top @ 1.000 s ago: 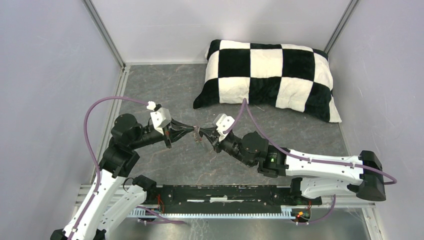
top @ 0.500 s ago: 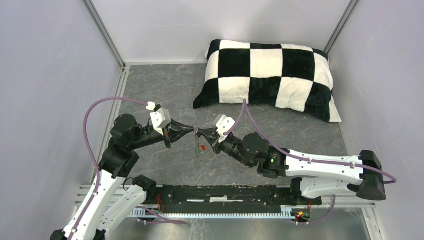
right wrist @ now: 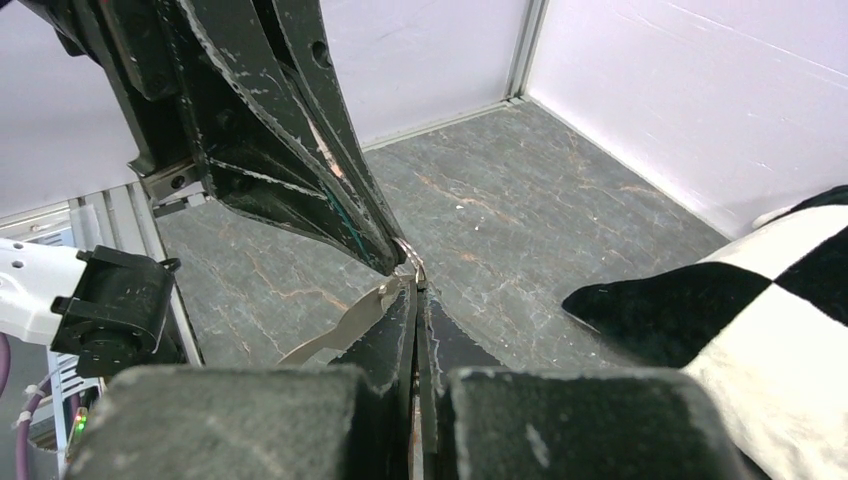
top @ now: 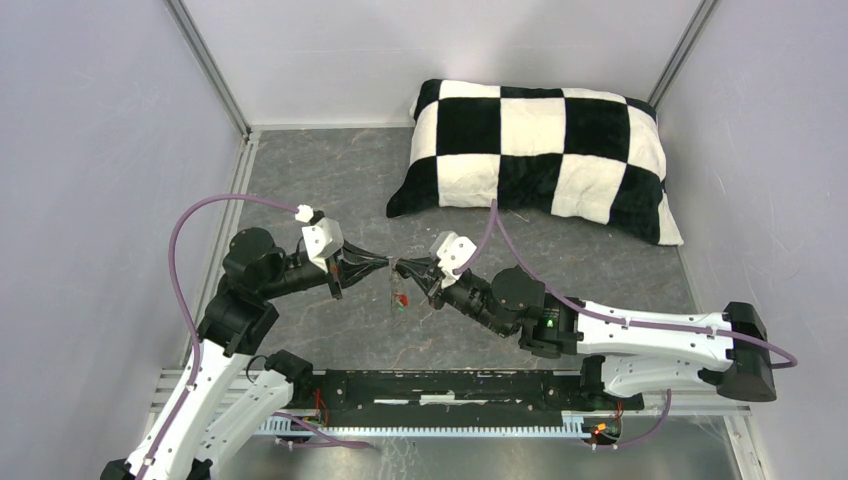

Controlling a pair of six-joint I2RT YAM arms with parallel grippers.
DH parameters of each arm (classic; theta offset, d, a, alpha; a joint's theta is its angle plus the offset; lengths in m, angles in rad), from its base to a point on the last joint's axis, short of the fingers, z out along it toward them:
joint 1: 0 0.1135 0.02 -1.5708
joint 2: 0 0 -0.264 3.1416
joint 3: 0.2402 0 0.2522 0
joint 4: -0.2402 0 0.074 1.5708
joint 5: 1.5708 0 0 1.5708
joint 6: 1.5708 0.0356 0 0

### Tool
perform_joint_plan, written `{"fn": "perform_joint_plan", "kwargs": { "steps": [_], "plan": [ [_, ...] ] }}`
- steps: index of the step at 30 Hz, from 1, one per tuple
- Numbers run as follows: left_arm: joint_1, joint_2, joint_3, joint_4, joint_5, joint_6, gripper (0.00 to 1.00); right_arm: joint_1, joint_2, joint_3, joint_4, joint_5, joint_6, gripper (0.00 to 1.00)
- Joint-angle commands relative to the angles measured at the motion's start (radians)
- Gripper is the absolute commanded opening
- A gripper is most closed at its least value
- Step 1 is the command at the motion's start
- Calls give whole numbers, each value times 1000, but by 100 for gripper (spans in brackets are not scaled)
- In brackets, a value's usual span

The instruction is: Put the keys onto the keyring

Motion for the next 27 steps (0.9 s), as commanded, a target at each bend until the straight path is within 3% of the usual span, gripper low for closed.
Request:
{"fn": "perform_joint_plan", "kwargs": {
  "steps": [1,15,27],
  "plan": [
    [-1,6,33,4,26,57,2,13,-34,-1,58,-23,-17,0],
    [-1,20,80,-114,200,177,2,13,-47,2,4,-70,-79,0],
    [-2,34,122,-201,280,232,2,13,-93,-2,-58,-238,-188,0]
  ]
}}
